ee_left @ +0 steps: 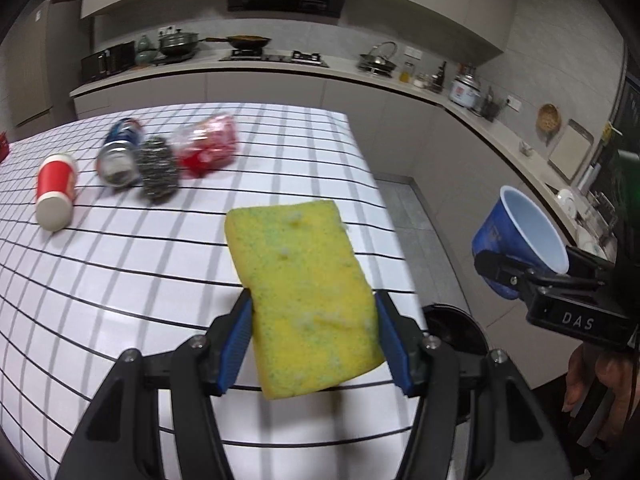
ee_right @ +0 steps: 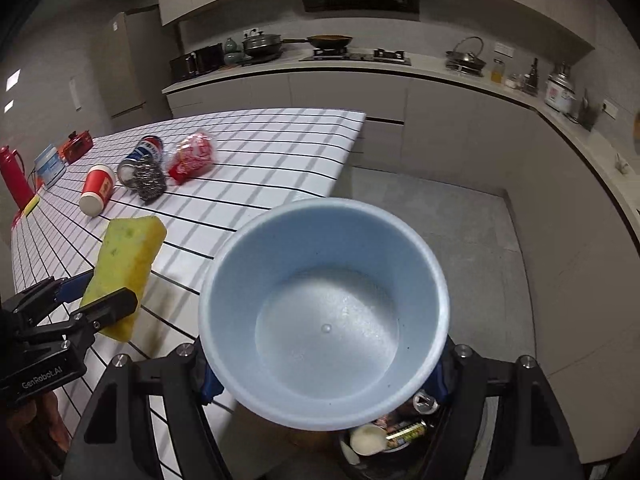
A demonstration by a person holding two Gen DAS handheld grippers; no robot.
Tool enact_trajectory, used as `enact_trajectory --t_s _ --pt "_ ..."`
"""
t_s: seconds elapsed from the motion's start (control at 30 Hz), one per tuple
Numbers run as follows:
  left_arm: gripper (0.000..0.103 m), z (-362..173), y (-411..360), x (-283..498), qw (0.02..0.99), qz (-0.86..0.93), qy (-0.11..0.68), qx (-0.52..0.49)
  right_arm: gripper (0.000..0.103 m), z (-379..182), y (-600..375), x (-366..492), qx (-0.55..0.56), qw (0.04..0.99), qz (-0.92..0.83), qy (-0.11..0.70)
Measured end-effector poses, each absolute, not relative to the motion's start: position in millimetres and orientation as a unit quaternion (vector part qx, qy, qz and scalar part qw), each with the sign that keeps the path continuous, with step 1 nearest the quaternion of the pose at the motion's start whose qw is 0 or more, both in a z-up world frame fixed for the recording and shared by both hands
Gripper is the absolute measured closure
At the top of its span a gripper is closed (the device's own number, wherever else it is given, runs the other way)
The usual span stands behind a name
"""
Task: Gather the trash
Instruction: 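Carry sponge and blue bowl over the bin and open both tools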
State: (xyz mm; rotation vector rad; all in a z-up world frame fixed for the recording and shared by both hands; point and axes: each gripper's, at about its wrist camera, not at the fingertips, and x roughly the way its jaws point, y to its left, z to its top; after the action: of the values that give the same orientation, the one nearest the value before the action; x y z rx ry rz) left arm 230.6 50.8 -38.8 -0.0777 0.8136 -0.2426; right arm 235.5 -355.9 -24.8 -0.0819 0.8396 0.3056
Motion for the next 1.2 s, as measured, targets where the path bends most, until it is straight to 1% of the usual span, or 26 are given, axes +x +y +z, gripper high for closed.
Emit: enact_trajectory --t_s 0.4,0.6,0.93,1.2 --pt "0.043 -54 -56 210 0.893 -0.182 0.411 -0.013 0.026 -51 -459 213 -0.025 0.894 0.097 0.436" --pt "0.043 -78 -100 205 0.877 -0.199 0.437 -0.005 0.026 -77 -501 208 -0.035 0.886 0.088 0.454" --pt "0.043 -128 -143 196 0.849 -0.202 0.488 -0.019 0.026 -139 -533 207 -0.082 0.858 0.113 0.494" --pt "0.043 -158 -156 202 0.835 -0.191 0.515 -0.032 0.026 -174 -533 219 -0.141 0.839 0.161 0.500"
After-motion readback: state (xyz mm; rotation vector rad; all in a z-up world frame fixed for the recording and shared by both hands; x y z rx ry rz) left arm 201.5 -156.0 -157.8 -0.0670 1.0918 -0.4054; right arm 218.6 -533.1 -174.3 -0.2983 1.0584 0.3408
